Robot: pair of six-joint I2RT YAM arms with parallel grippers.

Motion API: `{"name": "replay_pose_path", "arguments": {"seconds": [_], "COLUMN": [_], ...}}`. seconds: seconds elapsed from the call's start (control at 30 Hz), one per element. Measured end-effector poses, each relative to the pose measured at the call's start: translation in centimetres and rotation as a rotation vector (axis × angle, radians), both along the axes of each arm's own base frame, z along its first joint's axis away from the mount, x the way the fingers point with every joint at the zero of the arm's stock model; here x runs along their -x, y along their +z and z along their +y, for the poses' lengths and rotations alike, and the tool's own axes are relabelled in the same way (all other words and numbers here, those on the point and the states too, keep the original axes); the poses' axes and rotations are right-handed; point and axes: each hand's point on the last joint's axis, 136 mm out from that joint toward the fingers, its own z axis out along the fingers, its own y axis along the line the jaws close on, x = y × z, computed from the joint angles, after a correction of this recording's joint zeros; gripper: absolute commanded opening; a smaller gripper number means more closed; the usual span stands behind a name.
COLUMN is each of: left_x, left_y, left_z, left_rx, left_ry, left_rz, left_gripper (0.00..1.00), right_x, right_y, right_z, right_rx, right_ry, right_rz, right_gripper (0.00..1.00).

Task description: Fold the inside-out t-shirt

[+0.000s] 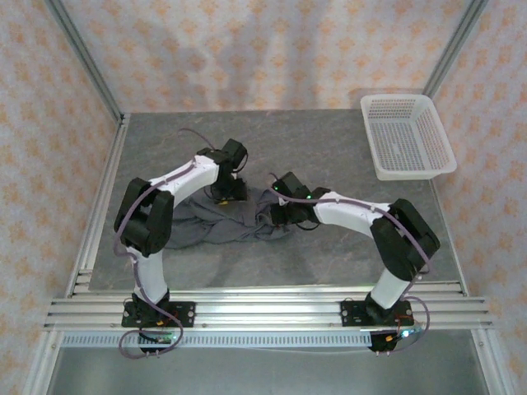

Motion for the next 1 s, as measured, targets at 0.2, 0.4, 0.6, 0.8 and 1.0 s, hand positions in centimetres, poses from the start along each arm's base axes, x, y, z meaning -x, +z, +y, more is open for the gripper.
{"name": "replay_pose_path", "arguments": {"seconds": [0.2, 0.4, 0.6, 0.8, 1.0], "left_x": [-4.6, -12.4, -11.9, -2.4, 7.6], "left_y": [2.2, 10.7, 10.2, 19.5, 23.5], "left_z": [3.8, 4.8, 7.4, 3.5, 1.1], "left_rx": [0.022, 0.036, 0.205, 0.31, 0.449], "left_ry": [0.156, 0.196, 0.264, 0.064, -0.118], "left_rz": [-0.112, -0.378, -0.421, -0.645, -0.898], "left_gripper": [0.0, 0.0, 0.27, 0.31, 0.44], "right_x": [0.8, 0.3, -1.9, -3.7, -4.9], "right_y": [6.8, 17.0, 21.9, 21.3, 23.1], "right_z": [3.3, 5.3, 3.7, 2.5, 3.4], "right_rx": [-0.286, -0.572, -0.763, -0.739, -0.752], "right_ry": [0.01, -0.045, -0.221, -0.31, -0.3], "right_rz": [0.025, -0.012, -0.013, -0.018, -0.035], "right_gripper": [0.0, 0.0, 0.0, 0.0, 0.0]}}
